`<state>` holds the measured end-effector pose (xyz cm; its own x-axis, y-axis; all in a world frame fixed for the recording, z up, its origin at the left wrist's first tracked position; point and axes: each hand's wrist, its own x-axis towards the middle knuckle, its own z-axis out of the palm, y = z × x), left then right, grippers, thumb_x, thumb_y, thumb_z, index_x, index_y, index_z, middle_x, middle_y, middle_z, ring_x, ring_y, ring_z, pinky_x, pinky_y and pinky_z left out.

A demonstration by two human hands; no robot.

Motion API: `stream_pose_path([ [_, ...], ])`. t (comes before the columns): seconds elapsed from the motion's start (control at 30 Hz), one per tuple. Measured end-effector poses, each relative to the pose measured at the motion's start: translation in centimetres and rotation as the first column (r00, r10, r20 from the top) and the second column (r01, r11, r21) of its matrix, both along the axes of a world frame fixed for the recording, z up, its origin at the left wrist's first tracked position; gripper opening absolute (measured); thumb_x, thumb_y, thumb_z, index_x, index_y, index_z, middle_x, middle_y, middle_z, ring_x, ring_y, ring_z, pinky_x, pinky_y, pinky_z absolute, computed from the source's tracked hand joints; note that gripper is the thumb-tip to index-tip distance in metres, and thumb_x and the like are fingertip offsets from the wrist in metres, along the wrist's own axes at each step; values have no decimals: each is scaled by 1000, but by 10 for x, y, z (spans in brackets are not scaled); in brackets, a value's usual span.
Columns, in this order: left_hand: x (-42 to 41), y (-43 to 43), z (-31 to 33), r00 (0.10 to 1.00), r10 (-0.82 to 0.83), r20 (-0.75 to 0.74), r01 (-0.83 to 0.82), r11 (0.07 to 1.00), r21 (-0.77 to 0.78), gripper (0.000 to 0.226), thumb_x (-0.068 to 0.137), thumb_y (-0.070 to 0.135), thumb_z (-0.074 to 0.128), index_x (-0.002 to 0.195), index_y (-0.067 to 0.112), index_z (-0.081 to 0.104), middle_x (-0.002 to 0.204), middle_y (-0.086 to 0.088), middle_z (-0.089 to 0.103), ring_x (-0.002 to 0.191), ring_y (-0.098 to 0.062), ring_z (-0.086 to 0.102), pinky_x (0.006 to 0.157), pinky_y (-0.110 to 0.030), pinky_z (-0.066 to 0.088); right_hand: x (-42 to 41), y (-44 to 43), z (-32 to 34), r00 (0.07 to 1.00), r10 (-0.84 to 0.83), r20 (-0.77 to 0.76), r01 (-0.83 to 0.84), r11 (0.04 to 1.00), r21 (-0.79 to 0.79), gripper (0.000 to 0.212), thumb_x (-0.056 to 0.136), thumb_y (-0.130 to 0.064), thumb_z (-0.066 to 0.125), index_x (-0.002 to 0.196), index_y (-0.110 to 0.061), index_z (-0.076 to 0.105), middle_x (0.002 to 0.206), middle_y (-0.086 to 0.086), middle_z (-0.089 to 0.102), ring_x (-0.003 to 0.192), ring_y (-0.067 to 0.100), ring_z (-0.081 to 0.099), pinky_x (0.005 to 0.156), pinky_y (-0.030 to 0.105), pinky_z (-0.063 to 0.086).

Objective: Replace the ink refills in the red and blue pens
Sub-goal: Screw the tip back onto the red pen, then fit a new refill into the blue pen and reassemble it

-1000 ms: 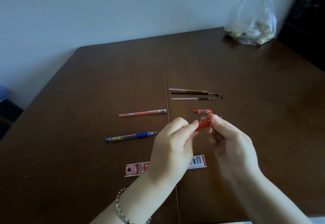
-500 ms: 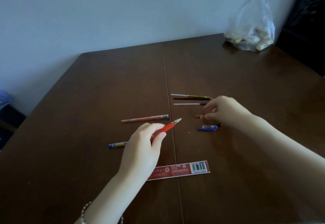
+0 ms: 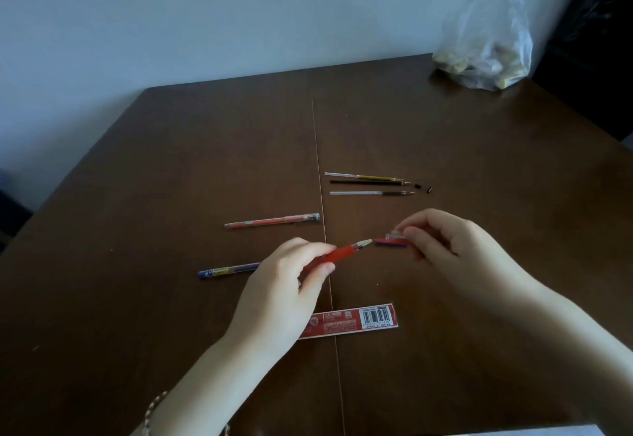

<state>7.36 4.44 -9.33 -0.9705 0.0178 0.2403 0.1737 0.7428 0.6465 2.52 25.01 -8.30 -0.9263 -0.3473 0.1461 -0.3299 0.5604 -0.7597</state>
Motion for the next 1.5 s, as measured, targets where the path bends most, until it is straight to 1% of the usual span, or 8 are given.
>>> stream_pose_path([
  [0.27, 6, 3, 8, 998, -51, -24, 51, 999, -8, 27, 84, 21, 57, 111, 23, 61, 107, 6, 62, 97, -7, 57, 81, -16, 48, 12, -2, 1, 1000, -6, 20, 8, 995, -101, 18, 87, -28, 50, 80, -40, 61, 77, -20, 64, 57, -3, 56, 46, 7, 38],
  [0.57, 17, 9, 9, 988, -146, -54, 144, 989, -42, 29, 83, 16, 59, 112, 17, 62, 98, 3, 63, 89, -7, 57, 76, -9, 43, 25, -16, -6, 998, 61, 23, -57, 987, -149, 17, 85, -24, 54, 82, -36, 65, 60, -7, 62, 59, -4, 58, 47, 4, 36],
  [0.67, 19, 8, 9, 985, -159, -62, 156, 987, -40, 27, 82, 11, 60, 109, 14, 63, 91, 5, 62, 84, -6, 58, 75, -8, 46, 29, -16, -5, 999, 44, -3, -44, 981, -191, 14, 80, -37, 53, 80, -37, 66, 62, -4, 66, 58, -1, 59, 46, 6, 38],
  [0.87, 19, 4, 9, 964, -209, 164, 181, 968, 173, 23, 84, 20, 58, 104, 31, 64, 90, 25, 60, 97, 9, 51, 76, -3, 44, 33, -13, 1, 992, 115, -58, -122, 980, -154, 19, 74, -47, 46, 82, -45, 63, 89, -29, 64, 73, -7, 62, 55, 3, 42],
  [1.03, -18, -15, 15, 990, -143, -6, 140, 977, -161, 19, 86, 16, 54, 103, 19, 63, 94, 4, 62, 88, -4, 55, 76, -12, 42, 29, -12, -9, 999, 44, 4, -43, 988, -151, 36, 77, -46, 43, 111, -39, 52, 76, -15, 70, 70, -9, 61, 59, 2, 41],
  [1.2, -49, -53, -4, 992, 124, -34, -128, 916, -380, 23, 89, 16, 52, 110, 12, 61, 106, -6, 56, 100, -19, 50, 83, -28, 43, 23, 11, -19, 985, -142, -97, 130, 985, -117, 25, 84, -20, 58, 95, -42, 58, 85, -24, 66, 64, 0, 60, 55, 5, 42],
  [1.3, -54, -62, -12, 992, 124, 27, -97, 879, -466, 26, 89, 17, 51, 114, 15, 59, 110, -6, 59, 101, -21, 49, 84, -31, 44, 20, 20, -28, 975, -205, -87, 199, 978, -69, 26, 83, -14, 60, 93, -38, 61, 67, -12, 68, 69, -1, 59, 59, 5, 43],
  [1.5, -40, -60, -11, 992, 119, -33, -121, 882, -455, 31, 86, 21, 56, 117, 16, 57, 114, -6, 58, 104, -21, 52, 85, -33, 48, -3, 24, -39, 943, -325, -68, 326, 945, 11, 21, 82, -16, 63, 99, -27, 65, 76, -17, 62, 70, -2, 56, 56, 6, 41],
])
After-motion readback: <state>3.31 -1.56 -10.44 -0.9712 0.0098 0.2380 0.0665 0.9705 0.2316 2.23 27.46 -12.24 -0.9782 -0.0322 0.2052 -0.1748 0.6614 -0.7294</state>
